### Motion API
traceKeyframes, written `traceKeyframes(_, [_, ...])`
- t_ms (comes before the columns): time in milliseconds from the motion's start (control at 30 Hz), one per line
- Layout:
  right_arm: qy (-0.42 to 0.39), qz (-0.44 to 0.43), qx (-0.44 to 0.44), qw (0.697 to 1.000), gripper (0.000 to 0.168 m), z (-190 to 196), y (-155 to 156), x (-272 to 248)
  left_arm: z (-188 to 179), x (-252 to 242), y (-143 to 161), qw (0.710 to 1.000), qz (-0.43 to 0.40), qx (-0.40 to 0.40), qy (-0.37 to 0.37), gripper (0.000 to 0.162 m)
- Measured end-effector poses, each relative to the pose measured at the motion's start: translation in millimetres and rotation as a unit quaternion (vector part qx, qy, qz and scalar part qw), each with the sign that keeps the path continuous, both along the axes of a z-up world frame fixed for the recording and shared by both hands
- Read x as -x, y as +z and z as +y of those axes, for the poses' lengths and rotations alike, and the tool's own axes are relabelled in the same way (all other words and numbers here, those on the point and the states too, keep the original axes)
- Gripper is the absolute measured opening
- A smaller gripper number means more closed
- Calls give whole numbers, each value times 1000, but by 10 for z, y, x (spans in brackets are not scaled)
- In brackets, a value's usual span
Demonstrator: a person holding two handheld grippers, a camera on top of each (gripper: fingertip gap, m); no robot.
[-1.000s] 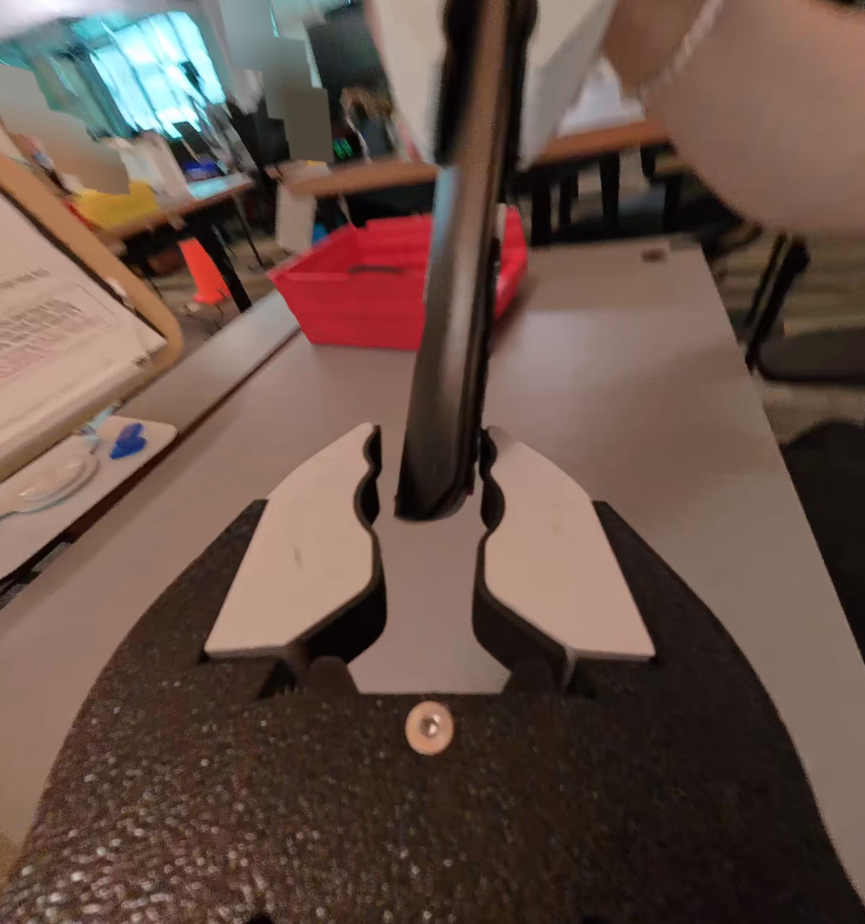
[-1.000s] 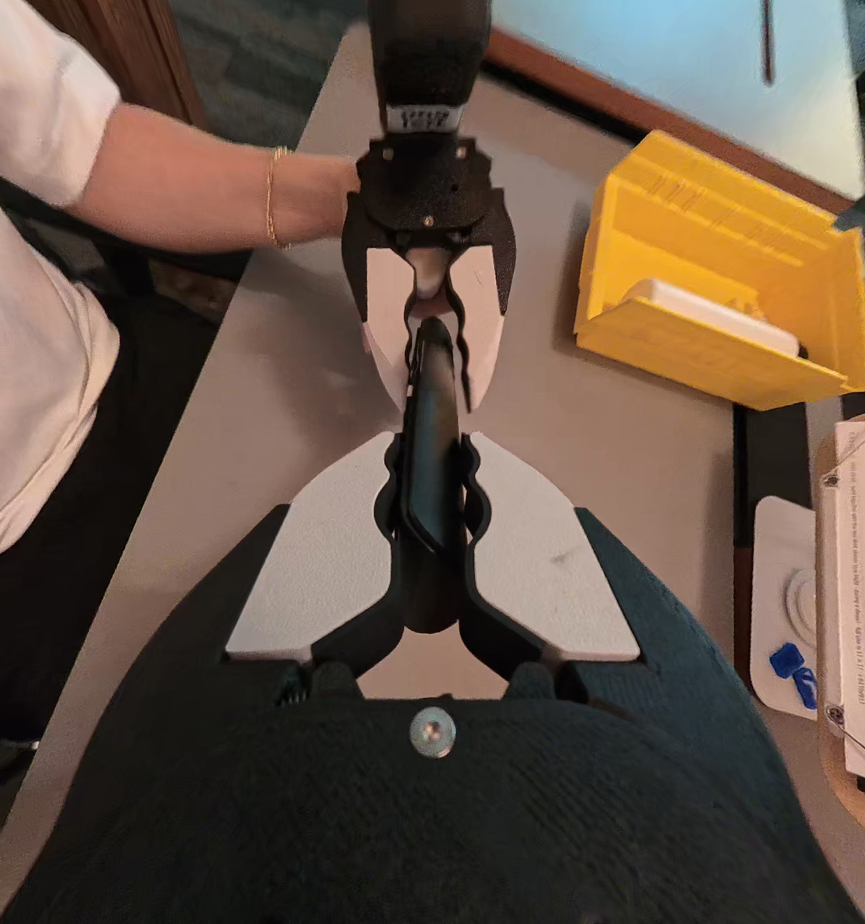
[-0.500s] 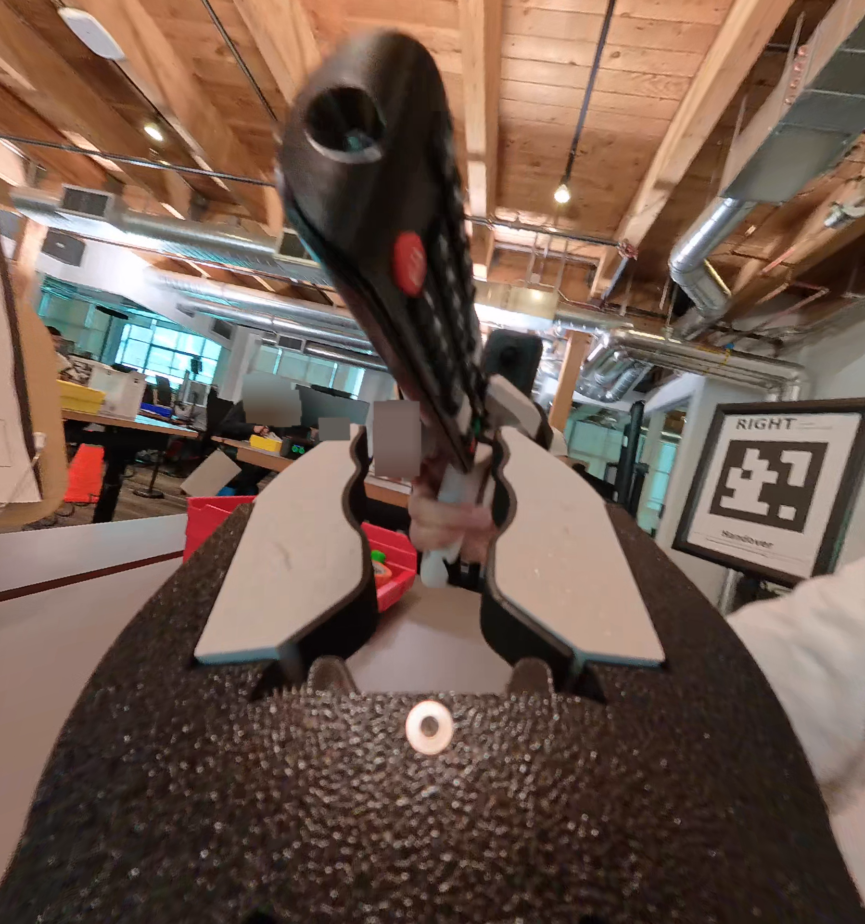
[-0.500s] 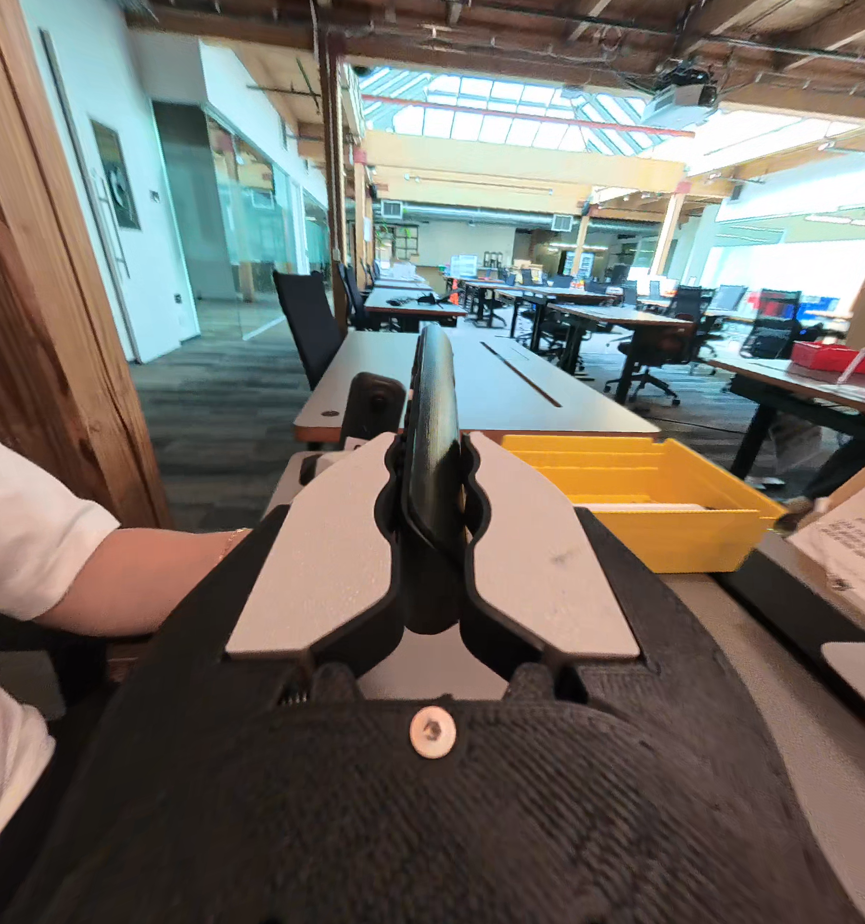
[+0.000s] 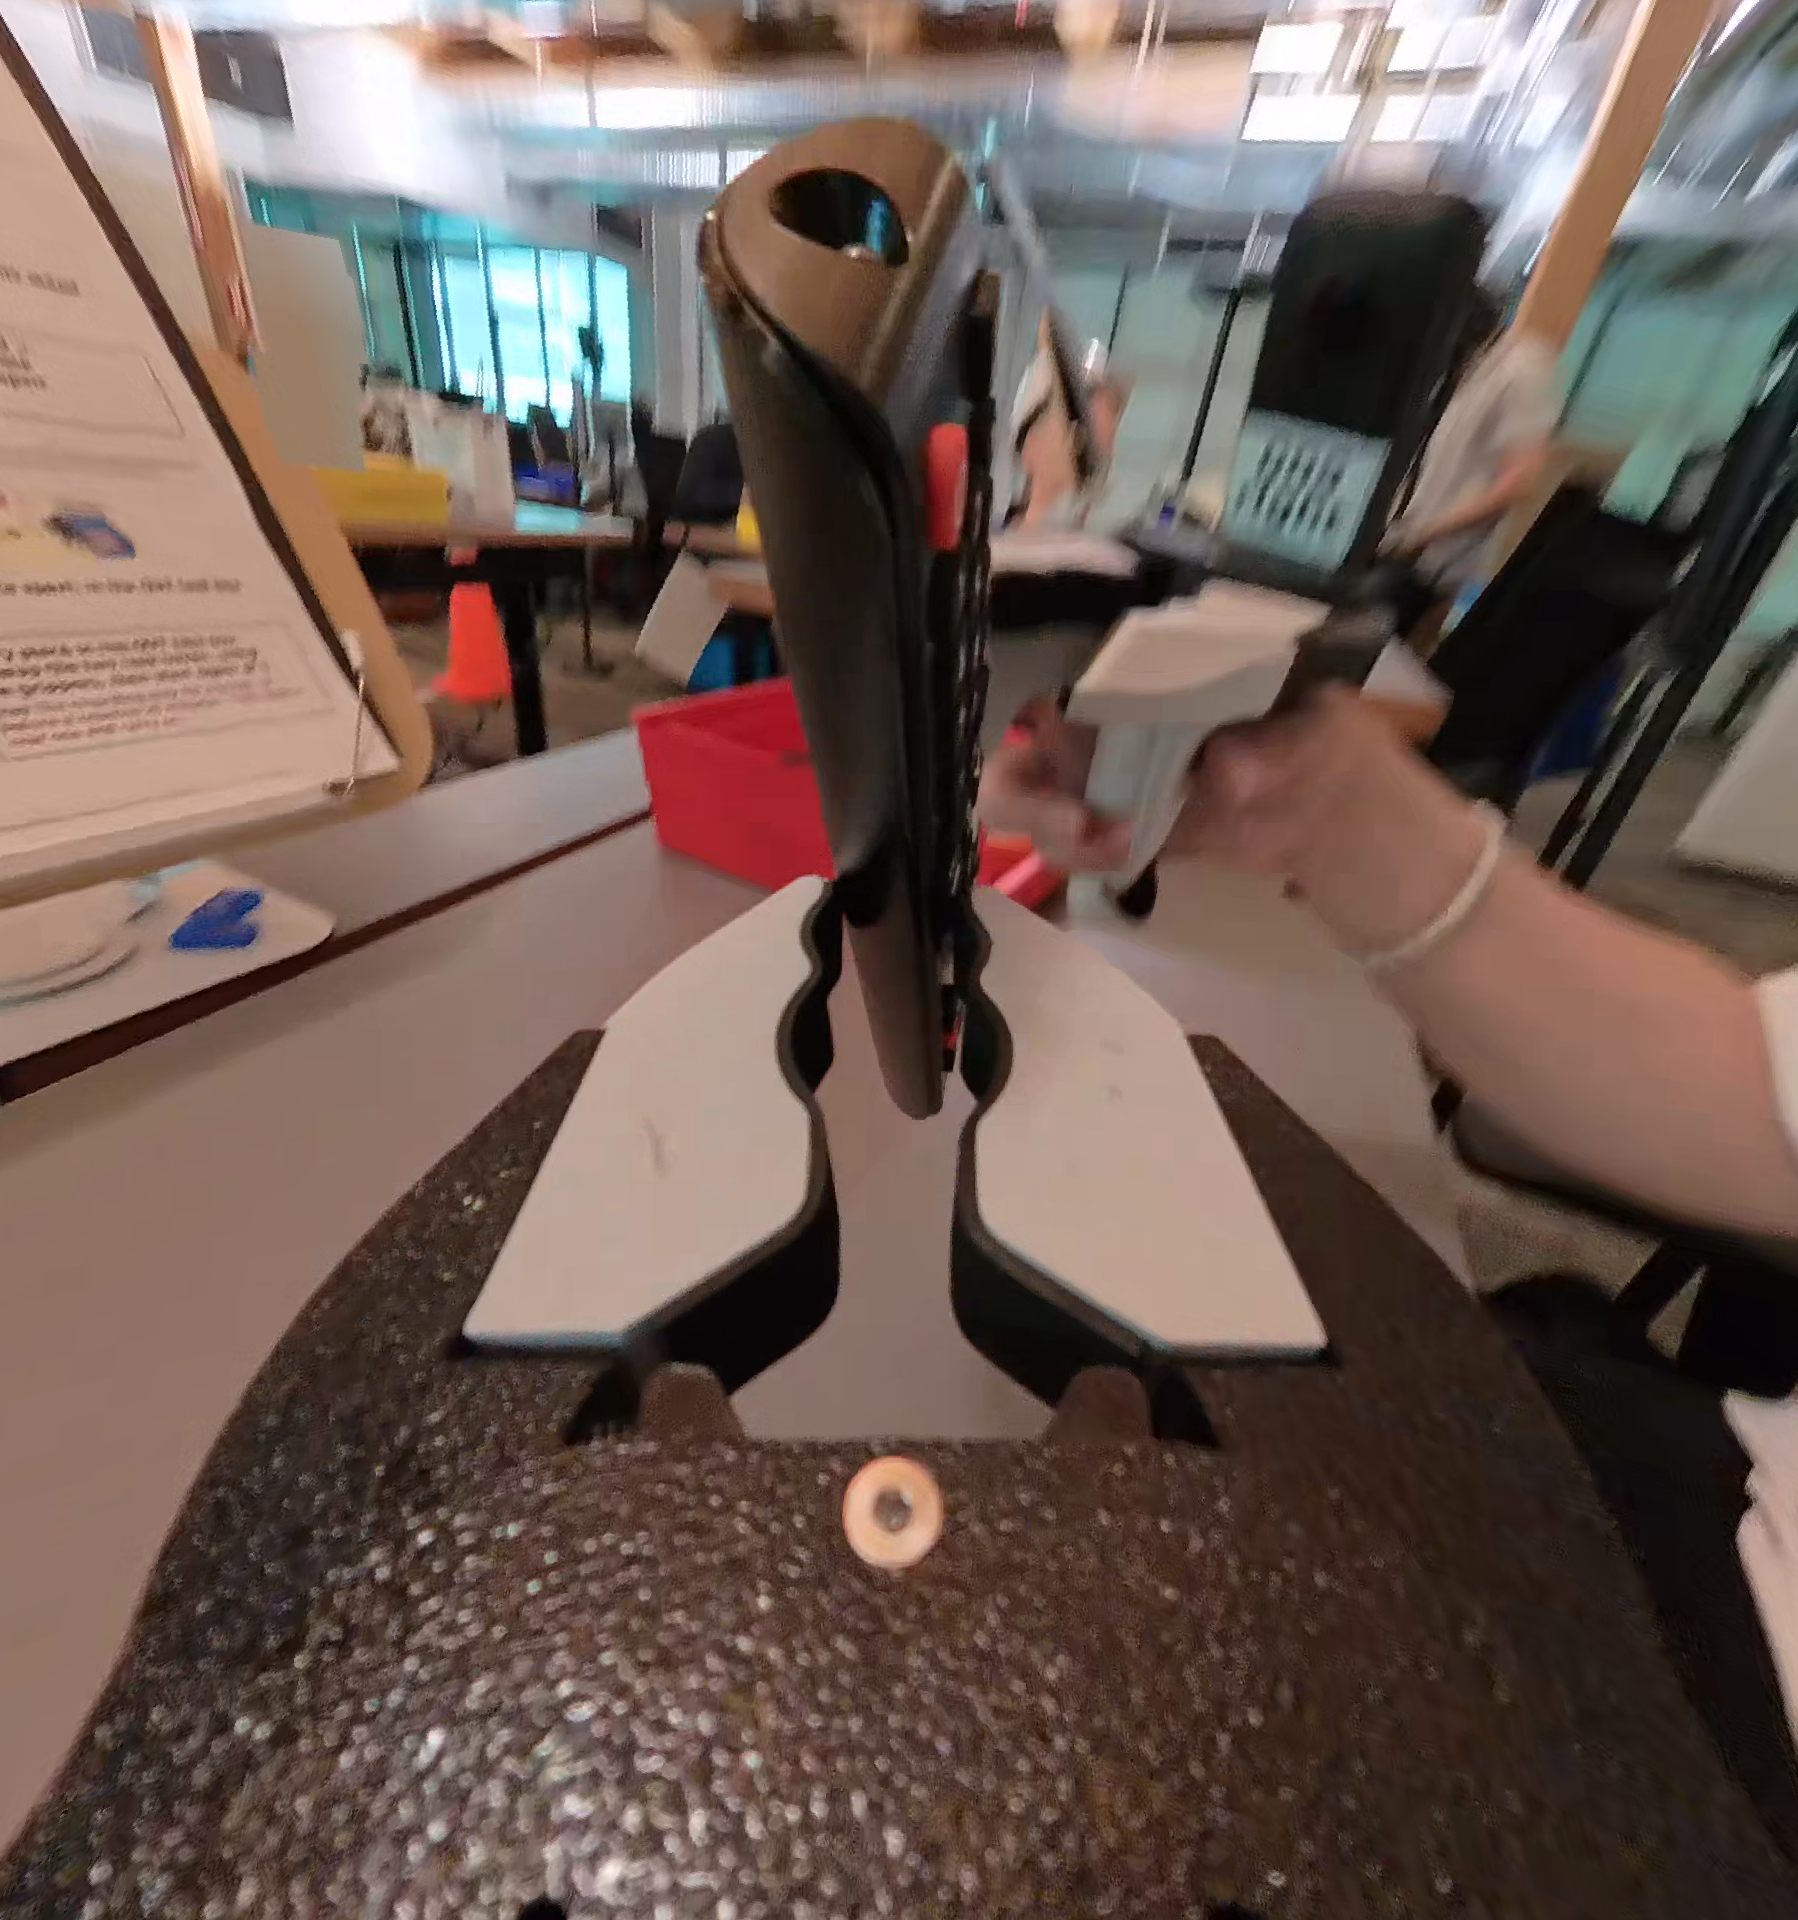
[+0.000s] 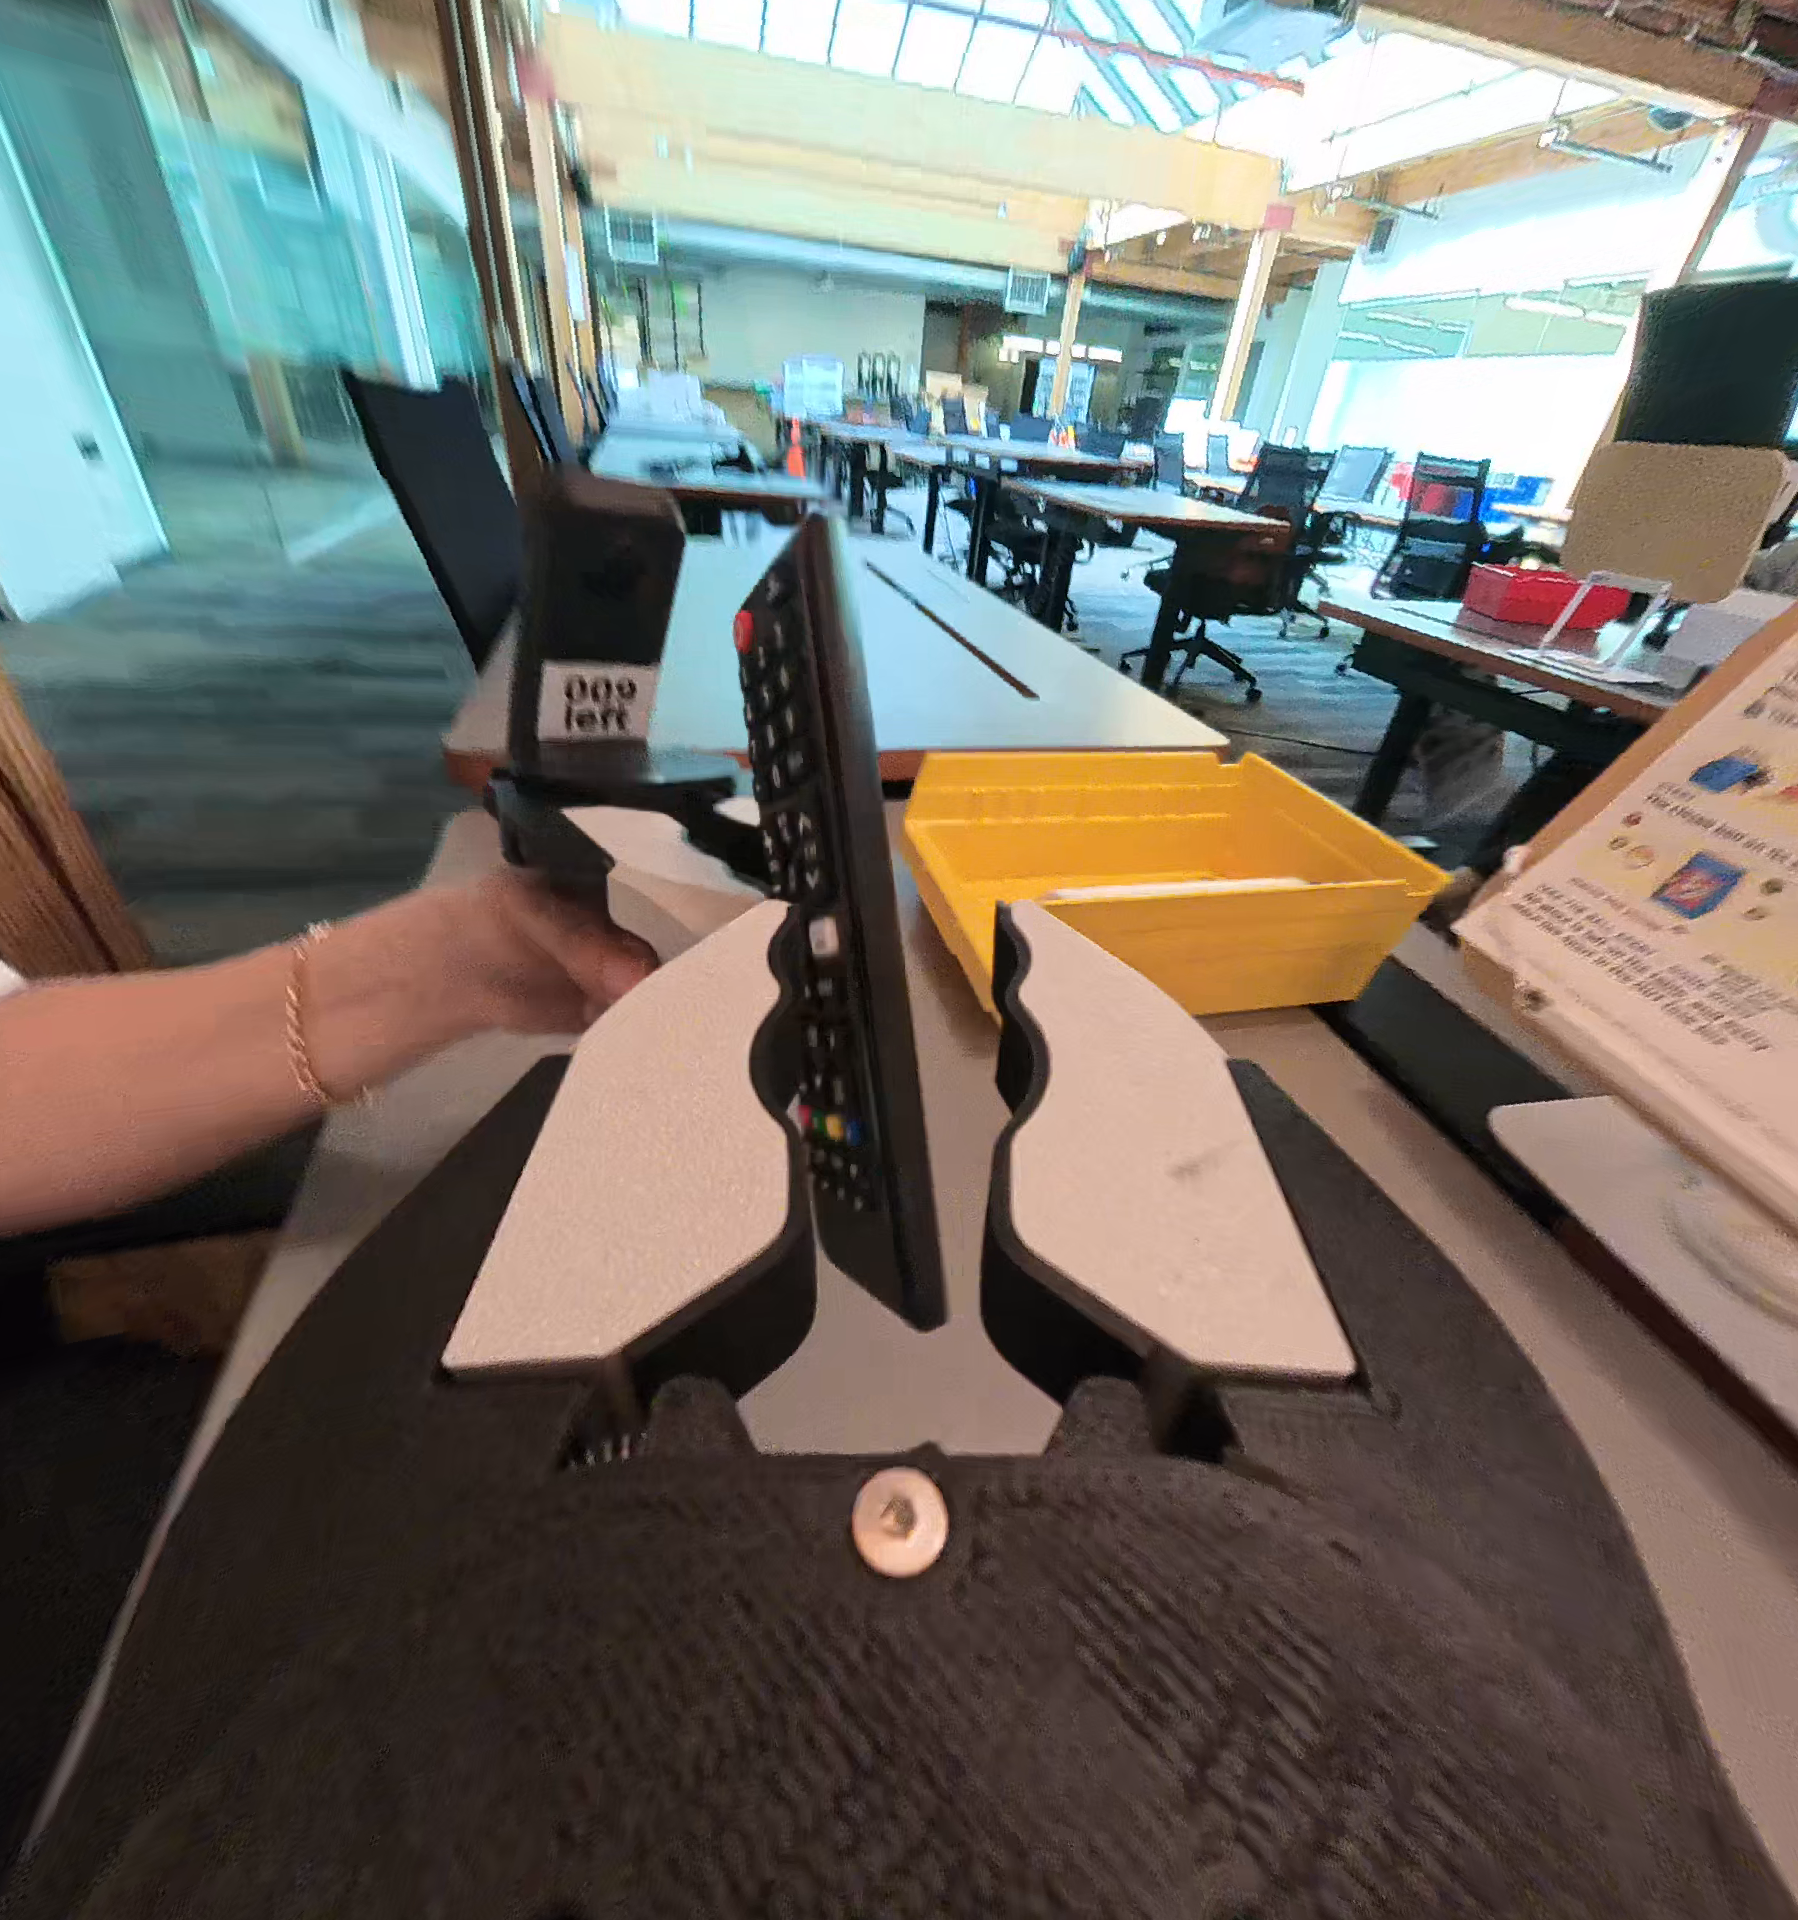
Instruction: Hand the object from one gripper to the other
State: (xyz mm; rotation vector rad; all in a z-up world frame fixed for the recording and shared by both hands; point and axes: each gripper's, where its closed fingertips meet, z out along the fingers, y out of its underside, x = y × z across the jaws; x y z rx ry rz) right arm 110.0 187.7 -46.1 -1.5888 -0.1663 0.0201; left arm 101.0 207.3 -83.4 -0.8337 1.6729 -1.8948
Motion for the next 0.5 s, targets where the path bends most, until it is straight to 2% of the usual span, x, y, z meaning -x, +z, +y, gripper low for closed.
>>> traceKeyframes(100, [40, -69, 59, 995, 34, 35, -27, 149, -57, 22, -161, 995, 39, -90, 5, 20])
traceKeyframes(200, [69, -72, 101, 990, 34, 142, -80, 239, -157, 75, -270, 989, 57, -133, -20, 20])
traceKeyframes(367, [92, -73, 134, 984, 23, 244, -183, 319, -216, 98, -343, 987, 70, -135, -44, 20])
traceKeyframes(500, [67, -47, 83, 993, 22, 261, -44, 252, -164, 61, -214, 993, 7, -112, -19, 21])
